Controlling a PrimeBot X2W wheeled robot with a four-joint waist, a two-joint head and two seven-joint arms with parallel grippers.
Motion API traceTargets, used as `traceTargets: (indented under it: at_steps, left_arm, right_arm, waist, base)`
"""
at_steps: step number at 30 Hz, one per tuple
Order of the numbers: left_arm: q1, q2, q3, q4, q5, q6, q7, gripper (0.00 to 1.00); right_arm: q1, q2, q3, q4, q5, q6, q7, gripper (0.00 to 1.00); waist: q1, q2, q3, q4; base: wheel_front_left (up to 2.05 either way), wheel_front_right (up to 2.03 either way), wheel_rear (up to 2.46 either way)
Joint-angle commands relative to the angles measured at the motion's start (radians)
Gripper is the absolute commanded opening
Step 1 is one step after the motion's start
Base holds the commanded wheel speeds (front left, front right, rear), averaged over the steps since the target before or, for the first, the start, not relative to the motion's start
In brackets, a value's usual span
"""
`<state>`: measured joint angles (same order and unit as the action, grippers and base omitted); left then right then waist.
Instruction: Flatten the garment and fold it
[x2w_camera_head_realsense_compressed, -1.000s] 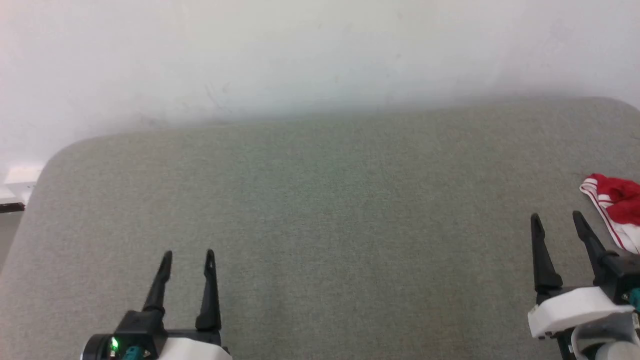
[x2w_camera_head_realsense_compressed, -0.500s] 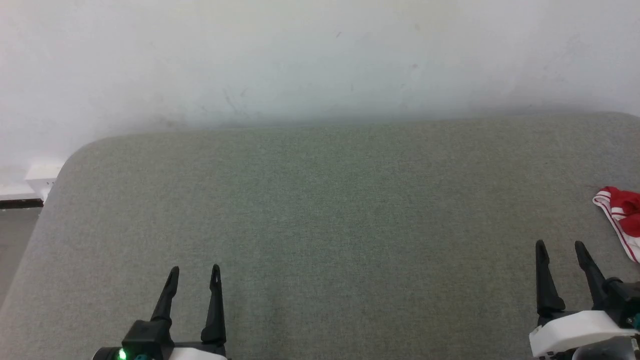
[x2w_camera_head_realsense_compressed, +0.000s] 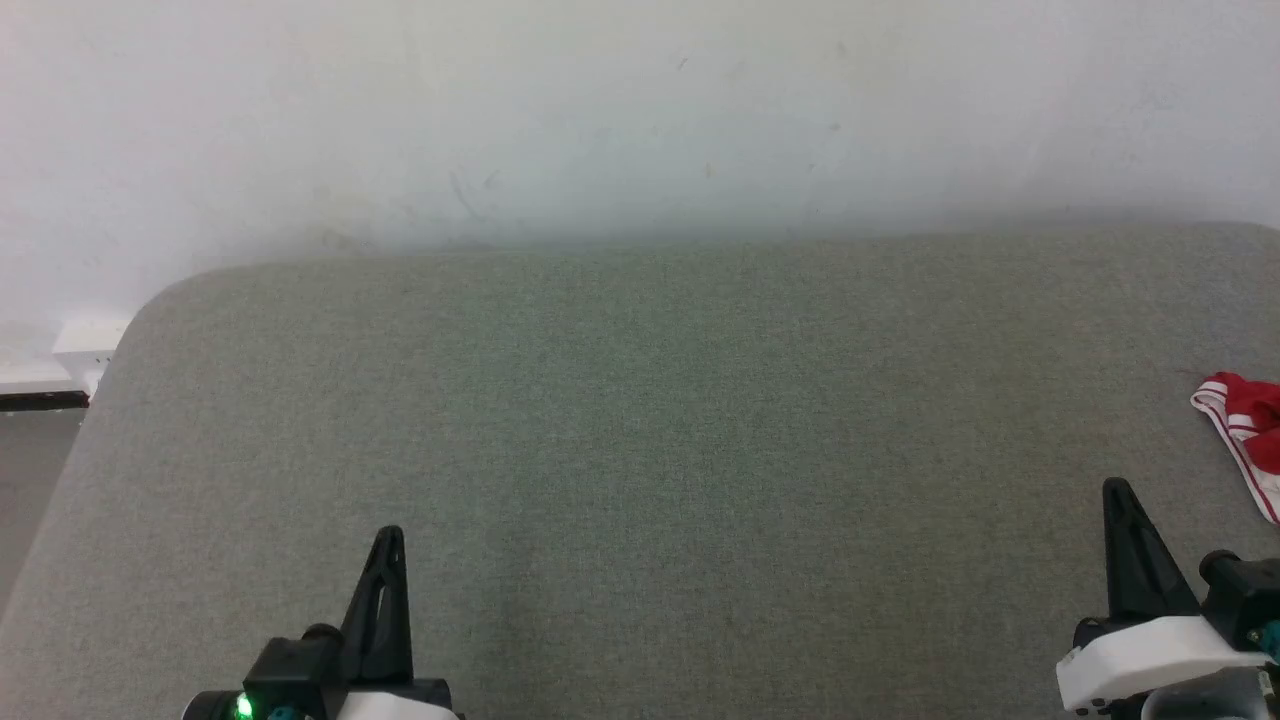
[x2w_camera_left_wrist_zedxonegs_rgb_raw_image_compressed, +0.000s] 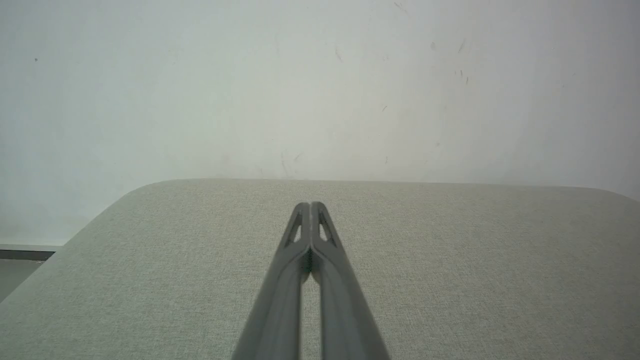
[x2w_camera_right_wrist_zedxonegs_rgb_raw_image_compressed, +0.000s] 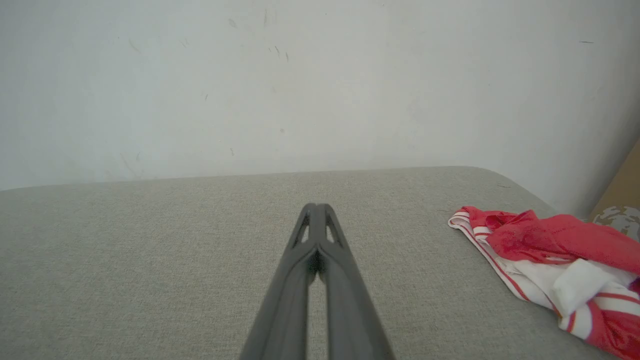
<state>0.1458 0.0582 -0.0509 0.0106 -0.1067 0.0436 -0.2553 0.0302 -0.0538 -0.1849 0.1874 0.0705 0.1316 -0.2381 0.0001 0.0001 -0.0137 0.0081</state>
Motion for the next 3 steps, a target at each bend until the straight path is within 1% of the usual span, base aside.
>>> traceTargets:
  at_steps: [1,3]
  left_arm:
    - [-0.003,0.000,0.001,0.000,0.002,-0.001,0.005,0.00]
    - [-0.004,0.000,0.001,0.000,0.003,-0.001,0.007,0.00]
  right_arm:
    - [-0.001,0.000,0.004,-0.004,-0.001,0.000,0.005,0.00]
    - [-0.001,0.000,0.005,-0.005,-0.002,0.000,0.006,0.00]
  waist:
    - [0.0000,-0.0001,0.000,0.000]
    - [0.0000,-0.0001,0.000,0.000]
  base:
    - [0.00,0.00,0.00]
    - [0.00,0.00,0.00]
